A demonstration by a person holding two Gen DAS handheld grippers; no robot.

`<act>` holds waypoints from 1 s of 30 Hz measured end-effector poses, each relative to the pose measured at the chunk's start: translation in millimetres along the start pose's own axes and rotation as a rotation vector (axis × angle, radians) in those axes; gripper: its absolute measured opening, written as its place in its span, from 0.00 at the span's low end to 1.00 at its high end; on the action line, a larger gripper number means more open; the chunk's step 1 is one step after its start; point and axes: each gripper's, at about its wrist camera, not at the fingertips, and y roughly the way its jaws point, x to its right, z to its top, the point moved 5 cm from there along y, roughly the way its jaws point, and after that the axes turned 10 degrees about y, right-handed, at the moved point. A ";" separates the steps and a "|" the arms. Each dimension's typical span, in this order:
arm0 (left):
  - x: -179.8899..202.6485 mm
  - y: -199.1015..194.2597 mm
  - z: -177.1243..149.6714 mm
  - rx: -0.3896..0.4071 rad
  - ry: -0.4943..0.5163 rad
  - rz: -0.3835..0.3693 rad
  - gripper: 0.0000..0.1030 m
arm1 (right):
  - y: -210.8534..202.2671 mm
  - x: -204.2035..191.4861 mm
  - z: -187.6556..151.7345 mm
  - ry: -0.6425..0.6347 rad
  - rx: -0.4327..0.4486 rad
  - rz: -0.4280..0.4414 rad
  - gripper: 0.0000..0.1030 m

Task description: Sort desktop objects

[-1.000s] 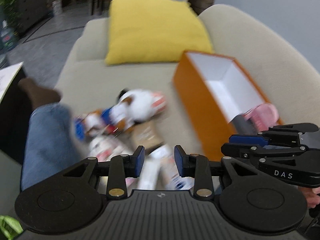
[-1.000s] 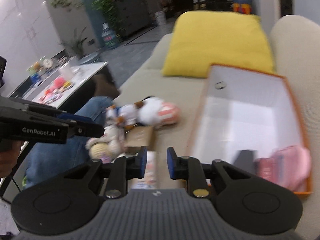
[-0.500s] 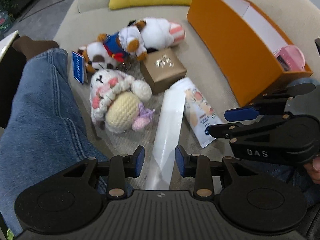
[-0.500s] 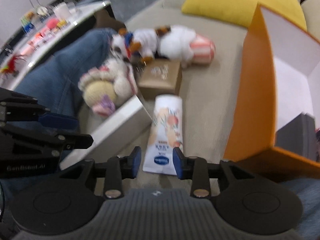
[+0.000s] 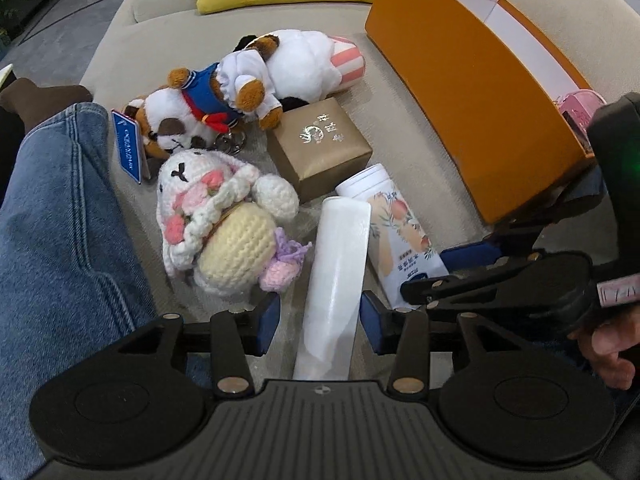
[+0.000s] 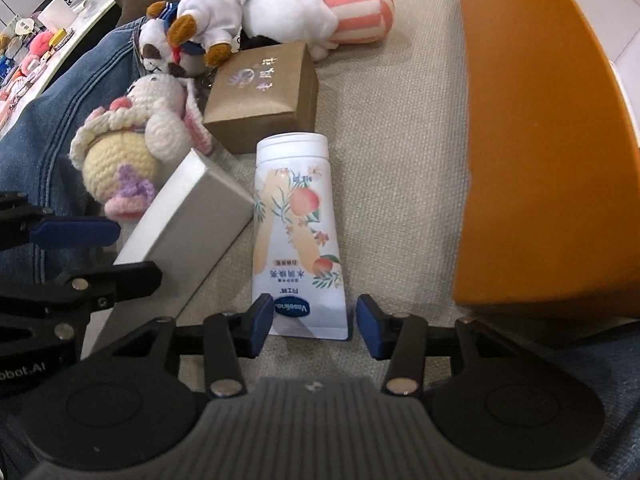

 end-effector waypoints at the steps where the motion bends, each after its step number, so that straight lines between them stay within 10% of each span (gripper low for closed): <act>1: 0.0 1.2 0.9 0.000 -0.001 -0.001 0.49 | -0.3 -0.7 -0.7 -0.003 0.001 0.008 0.37; 11: 8.4 -16.8 8.8 0.062 0.050 0.038 0.49 | -40.1 2.5 -3.7 0.024 0.088 0.104 0.06; 27: 58.9 -37.5 20.0 0.147 0.165 -0.029 0.49 | -93.0 -11.4 17.9 0.090 0.169 0.245 0.04; 30: 57.7 -32.6 21.4 0.151 0.132 -0.062 0.29 | -89.0 -13.6 20.8 0.099 0.167 0.258 0.04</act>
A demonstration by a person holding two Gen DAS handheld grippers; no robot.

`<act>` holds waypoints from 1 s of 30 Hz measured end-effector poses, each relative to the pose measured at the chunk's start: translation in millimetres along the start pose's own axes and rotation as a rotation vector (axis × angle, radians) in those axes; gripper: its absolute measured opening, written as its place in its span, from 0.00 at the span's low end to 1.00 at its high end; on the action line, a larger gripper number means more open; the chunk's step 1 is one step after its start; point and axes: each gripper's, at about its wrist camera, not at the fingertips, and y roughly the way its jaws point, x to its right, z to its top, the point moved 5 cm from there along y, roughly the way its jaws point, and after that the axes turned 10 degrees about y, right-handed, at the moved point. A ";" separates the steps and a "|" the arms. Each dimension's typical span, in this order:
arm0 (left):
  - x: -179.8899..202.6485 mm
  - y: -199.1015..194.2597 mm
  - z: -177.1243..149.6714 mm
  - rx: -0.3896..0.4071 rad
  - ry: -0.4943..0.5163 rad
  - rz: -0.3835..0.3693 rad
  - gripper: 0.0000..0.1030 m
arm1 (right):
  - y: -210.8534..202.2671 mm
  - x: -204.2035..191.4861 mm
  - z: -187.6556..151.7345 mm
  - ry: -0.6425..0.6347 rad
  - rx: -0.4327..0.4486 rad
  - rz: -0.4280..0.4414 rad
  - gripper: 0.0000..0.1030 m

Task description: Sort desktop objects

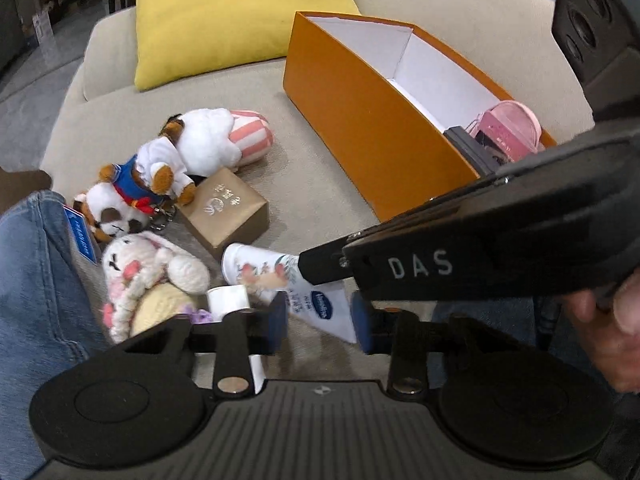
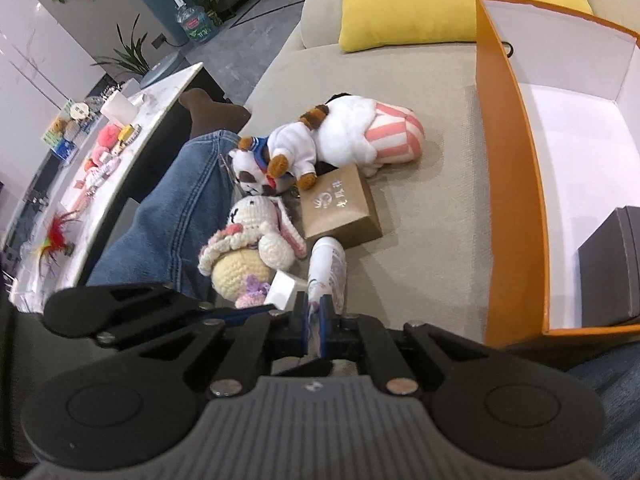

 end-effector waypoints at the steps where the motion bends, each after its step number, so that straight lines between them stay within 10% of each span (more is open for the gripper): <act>1: -0.5 0.9 0.2 -0.001 -0.012 -0.012 0.24 | 1.1 0.5 -0.1 -0.002 -0.001 -0.005 0.04; 14: -15.2 -1.5 5.6 0.032 -0.038 -0.003 0.20 | 15.2 1.9 8.1 0.038 -0.019 -0.009 0.11; 19: -17.4 -11.2 6.8 0.020 0.009 -0.030 0.45 | 9.0 7.1 11.5 0.046 -0.011 0.001 0.06; 30: -69.0 0.1 33.3 -0.017 -0.197 0.051 0.47 | -16.6 18.1 40.6 -0.086 0.061 -0.140 0.05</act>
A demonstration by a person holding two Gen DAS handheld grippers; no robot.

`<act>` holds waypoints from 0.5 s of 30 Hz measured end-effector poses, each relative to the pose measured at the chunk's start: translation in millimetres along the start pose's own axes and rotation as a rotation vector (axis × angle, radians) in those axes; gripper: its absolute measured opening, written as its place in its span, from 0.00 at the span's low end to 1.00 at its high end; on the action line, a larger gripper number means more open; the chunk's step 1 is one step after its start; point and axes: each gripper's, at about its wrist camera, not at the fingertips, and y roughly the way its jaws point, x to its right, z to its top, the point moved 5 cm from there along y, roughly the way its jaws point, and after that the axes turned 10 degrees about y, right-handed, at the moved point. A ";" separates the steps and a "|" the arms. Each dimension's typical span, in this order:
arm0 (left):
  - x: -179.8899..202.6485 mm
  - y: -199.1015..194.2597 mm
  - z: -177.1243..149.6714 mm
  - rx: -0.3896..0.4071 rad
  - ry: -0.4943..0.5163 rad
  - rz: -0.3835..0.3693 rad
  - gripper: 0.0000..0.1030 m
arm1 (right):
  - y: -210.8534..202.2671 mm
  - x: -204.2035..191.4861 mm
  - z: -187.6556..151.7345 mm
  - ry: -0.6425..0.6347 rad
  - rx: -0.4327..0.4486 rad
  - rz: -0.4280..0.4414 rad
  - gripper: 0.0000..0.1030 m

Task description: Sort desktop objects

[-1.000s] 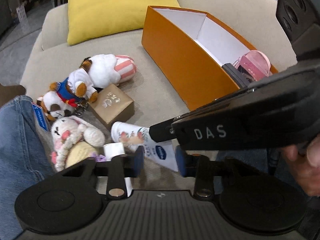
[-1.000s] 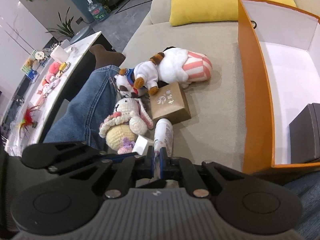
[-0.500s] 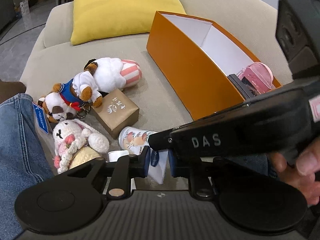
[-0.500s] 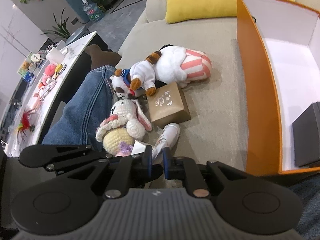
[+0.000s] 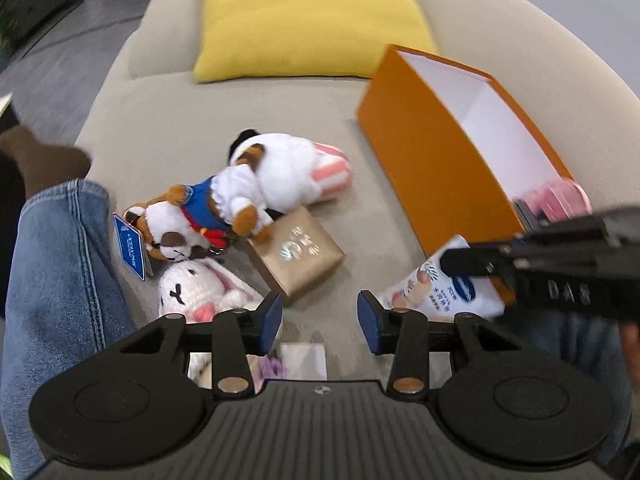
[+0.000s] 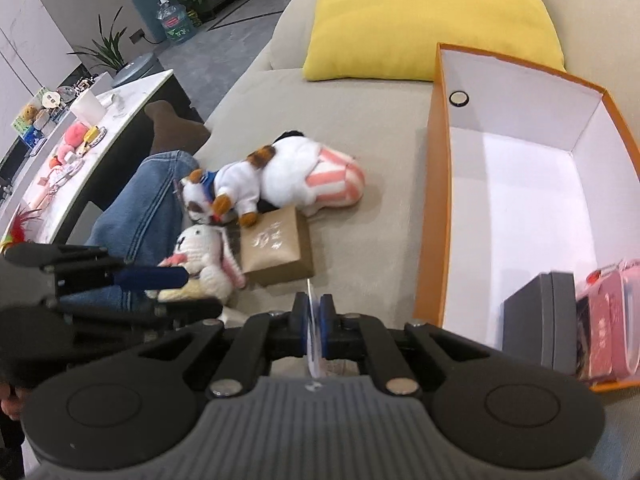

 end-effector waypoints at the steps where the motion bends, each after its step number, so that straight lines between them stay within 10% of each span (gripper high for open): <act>1: -1.9 3.2 3.3 -0.005 -0.017 -0.001 0.47 | 1.6 -0.7 2.9 -0.009 0.008 -0.004 0.05; 15: -22.4 53.2 29.2 -0.060 -0.236 0.033 0.63 | 25.4 -3.6 24.5 -0.065 0.048 -0.022 0.10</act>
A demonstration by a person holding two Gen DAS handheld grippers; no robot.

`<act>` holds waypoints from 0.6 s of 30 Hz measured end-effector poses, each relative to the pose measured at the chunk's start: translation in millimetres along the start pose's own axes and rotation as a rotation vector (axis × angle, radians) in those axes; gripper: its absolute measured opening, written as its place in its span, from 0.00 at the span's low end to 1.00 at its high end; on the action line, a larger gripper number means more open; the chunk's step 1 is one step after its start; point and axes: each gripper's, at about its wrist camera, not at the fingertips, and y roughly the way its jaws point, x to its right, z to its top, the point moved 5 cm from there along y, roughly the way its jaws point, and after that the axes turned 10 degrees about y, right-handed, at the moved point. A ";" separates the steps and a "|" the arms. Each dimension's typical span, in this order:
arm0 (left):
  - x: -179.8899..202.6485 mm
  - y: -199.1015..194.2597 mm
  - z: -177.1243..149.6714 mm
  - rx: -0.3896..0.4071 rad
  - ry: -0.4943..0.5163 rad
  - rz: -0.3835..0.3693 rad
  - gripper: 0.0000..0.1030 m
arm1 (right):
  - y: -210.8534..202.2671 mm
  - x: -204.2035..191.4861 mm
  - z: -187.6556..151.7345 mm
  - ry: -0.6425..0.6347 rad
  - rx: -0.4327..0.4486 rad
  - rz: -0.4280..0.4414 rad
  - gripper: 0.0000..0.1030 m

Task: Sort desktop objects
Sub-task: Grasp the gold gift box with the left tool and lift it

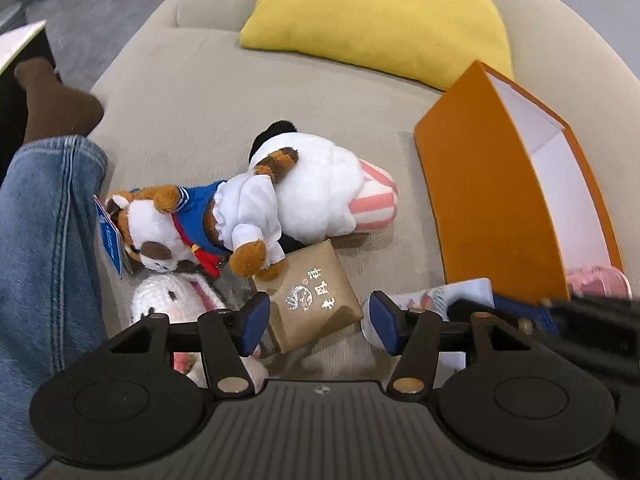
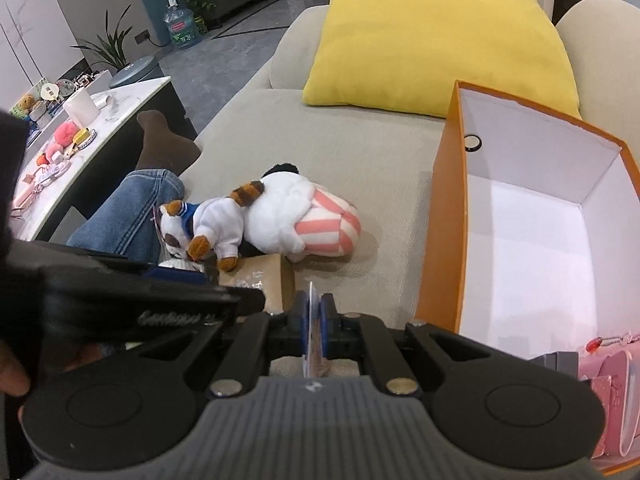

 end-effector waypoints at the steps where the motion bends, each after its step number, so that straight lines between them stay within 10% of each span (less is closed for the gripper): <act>1: -1.3 2.9 1.0 -0.003 -0.010 0.002 0.64 | 0.5 1.6 -1.8 0.008 -0.009 -0.002 0.11; 18: -11.3 32.7 7.7 -0.091 -0.102 0.055 0.72 | -26.8 11.1 -1.5 0.040 0.039 0.083 0.07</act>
